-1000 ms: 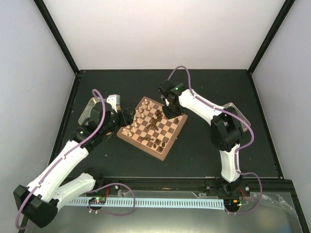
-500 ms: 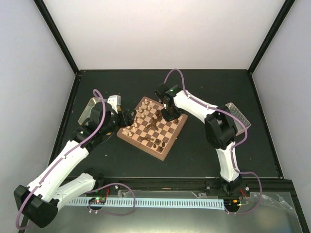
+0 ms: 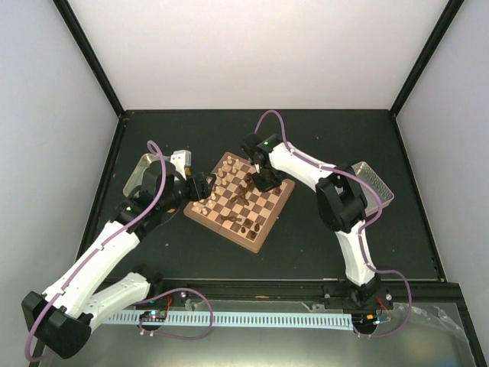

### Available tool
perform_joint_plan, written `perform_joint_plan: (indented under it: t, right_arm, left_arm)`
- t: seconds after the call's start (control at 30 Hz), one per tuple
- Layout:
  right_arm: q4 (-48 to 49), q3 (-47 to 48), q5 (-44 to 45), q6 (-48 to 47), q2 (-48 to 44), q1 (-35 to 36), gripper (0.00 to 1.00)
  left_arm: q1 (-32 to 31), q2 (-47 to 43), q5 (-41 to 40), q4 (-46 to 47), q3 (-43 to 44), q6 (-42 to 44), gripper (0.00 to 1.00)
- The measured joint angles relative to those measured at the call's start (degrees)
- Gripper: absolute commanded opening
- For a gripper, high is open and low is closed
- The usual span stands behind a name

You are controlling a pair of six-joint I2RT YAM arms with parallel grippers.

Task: Set up the chess pieces on the board
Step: Place the chess piece on the chessboard.

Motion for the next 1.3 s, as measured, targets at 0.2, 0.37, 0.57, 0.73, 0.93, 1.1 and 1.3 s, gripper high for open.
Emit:
perform_joint_plan:
  t: [0.2,0.37,0.57,0.73,0.93,1.1,1.3]
  right_arm:
    - [-0.09,0.74,0.33,-0.17,0.46,0.13,0.16]
    - [-0.28,1.36,1.01,-0.20,0.59,0.13,0.19]
    - [-0.31,1.81,1.20,-0.33,1.55,0.13,0.23]
    - [-0.26,1.81,1.22,-0.35,1.86,0.11,0.23]
    - [0.35,1.81,1.64,0.39,1.64,0.13,0.30]
    - [2.38,0.44,2.51,2.34,-2.89,0.13,0.34]
    - [5.95,-3.52,0.57,2.23,-12.15,1.55,0.34]
  left_arm:
    - [0.00,0.00,0.42,0.11,0.00,0.00,0.76]
    - [0.00,0.02,0.98,0.26,0.00,0.00,0.76]
    - [0.00,0.07,1.51,0.28,0.00,0.00,0.76]
    - [0.00,0.11,1.66,0.28,0.00,0.00,0.76]
    - [0.00,0.11,1.70,0.28,0.00,0.00,0.76]
    - [0.00,0.04,1.66,0.28,0.00,0.00,0.76]
    - [0.00,-1.09,0.26,0.22,0.00,-0.11,0.76]
